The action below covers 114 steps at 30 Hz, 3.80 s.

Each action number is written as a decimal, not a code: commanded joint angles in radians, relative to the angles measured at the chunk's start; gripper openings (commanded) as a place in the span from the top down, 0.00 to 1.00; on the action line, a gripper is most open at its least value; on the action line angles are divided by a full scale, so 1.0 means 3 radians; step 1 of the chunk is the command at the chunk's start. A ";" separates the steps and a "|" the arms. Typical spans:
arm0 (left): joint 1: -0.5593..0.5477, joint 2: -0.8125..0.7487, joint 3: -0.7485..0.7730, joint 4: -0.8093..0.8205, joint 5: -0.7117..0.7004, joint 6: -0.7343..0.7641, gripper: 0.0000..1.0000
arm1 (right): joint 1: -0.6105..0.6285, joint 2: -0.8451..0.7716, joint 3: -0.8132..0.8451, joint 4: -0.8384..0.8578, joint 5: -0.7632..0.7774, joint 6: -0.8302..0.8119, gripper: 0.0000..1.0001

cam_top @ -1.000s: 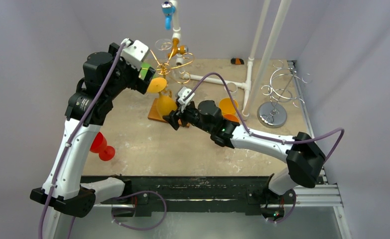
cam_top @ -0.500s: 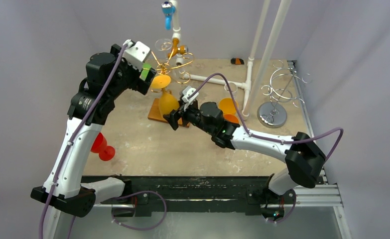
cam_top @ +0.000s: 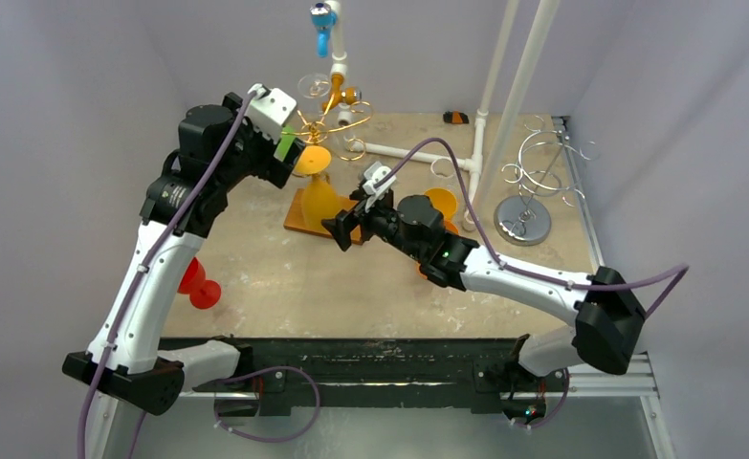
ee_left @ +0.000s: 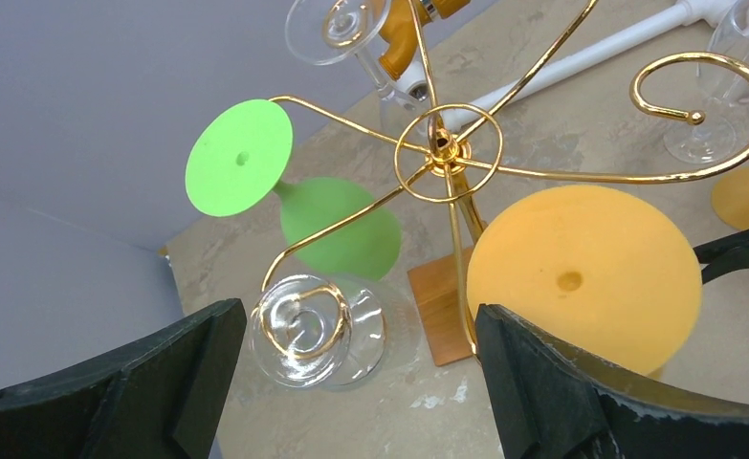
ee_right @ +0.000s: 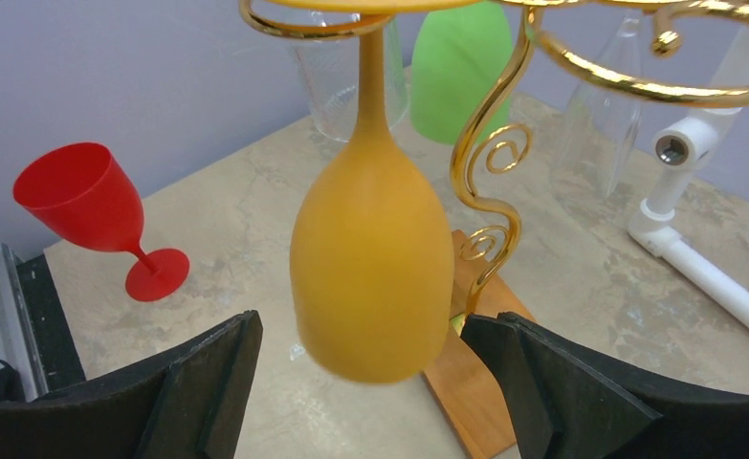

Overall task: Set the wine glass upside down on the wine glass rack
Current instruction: Turn the wine glass upside down at the wine rack, then adjust the wine rack at the center of the board.

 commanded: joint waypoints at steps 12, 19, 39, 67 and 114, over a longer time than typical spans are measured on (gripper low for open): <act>-0.0005 0.0030 0.0091 -0.0100 0.0005 0.0073 0.02 | -0.0208 -0.0612 0.0693 -0.1059 0.0380 0.0148 0.07; -0.0005 0.0006 0.0350 -0.0211 0.0020 0.0056 0.01 | -0.0437 -0.0346 0.1622 -0.1783 0.0558 0.0329 0.17; -0.0005 -0.0046 0.0345 -0.0301 -0.0269 0.0297 0.00 | -0.1039 0.0843 0.2857 -0.2029 0.0400 0.0659 0.25; -0.0003 0.0800 0.0592 0.0054 -0.0429 0.0622 0.35 | -0.1060 0.0819 0.2355 -0.1768 0.0077 0.0911 0.74; 0.0031 0.0688 0.0270 0.0141 -0.0538 0.0765 0.53 | -0.1027 0.0331 0.2347 -0.2087 0.0278 0.0979 0.54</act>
